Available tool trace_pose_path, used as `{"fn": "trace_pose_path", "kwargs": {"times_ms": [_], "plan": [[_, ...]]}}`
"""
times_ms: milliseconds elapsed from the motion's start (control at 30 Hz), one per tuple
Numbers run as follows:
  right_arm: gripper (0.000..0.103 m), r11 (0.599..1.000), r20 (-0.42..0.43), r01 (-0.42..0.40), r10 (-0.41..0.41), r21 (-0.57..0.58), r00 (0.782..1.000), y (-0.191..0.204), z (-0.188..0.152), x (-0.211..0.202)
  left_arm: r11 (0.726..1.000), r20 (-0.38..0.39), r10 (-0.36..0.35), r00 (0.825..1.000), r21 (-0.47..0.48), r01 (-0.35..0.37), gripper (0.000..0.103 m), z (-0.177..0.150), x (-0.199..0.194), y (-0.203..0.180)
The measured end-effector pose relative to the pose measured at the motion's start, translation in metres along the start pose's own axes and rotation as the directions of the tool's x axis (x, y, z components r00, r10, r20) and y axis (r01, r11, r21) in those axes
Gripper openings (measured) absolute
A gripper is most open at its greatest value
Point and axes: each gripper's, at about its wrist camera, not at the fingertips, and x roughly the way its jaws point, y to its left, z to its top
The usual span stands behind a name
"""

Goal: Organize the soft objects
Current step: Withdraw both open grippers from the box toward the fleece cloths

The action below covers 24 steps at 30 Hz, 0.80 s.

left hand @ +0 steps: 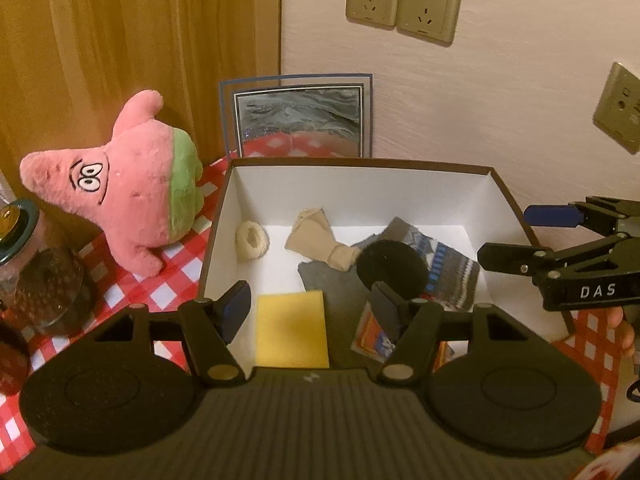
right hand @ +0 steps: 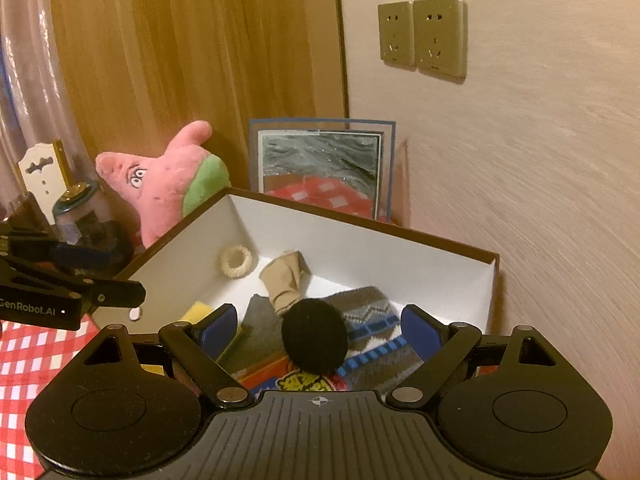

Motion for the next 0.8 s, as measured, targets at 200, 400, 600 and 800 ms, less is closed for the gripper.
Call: {"fn": "trace_pose_path", "kwargs": {"times_ms": [200, 400, 600, 800], "plan": [[0.088, 0.999, 0.01, -0.014, 0.014, 0.03, 1.0, 0.005, -0.013, -0.029, 1.0, 0.018, -0.004, 1.0, -0.023, 0.004, 0.064, -0.018, -0.028, -0.002], [0.088, 0.999, 0.012, -0.024, 0.024, 0.042, 1.0, 0.013, -0.031, -0.058, 0.999, 0.024, 0.018, 1.0, -0.036, -0.017, 0.064, -0.041, -0.058, -0.004], [0.088, 0.997, 0.0, -0.041, 0.042, 0.058, 0.999, 0.026, -0.052, -0.082, 0.997, 0.016, 0.032, 0.999, -0.067, -0.031, 0.064, -0.068, -0.087, -0.003], [0.088, 0.996, -0.018, -0.064, 0.065, 0.059, 0.998, 0.043, -0.072, -0.101, 0.994, -0.006, 0.025, 1.0, -0.11, -0.026, 0.064, -0.099, -0.106, -0.005]]}}
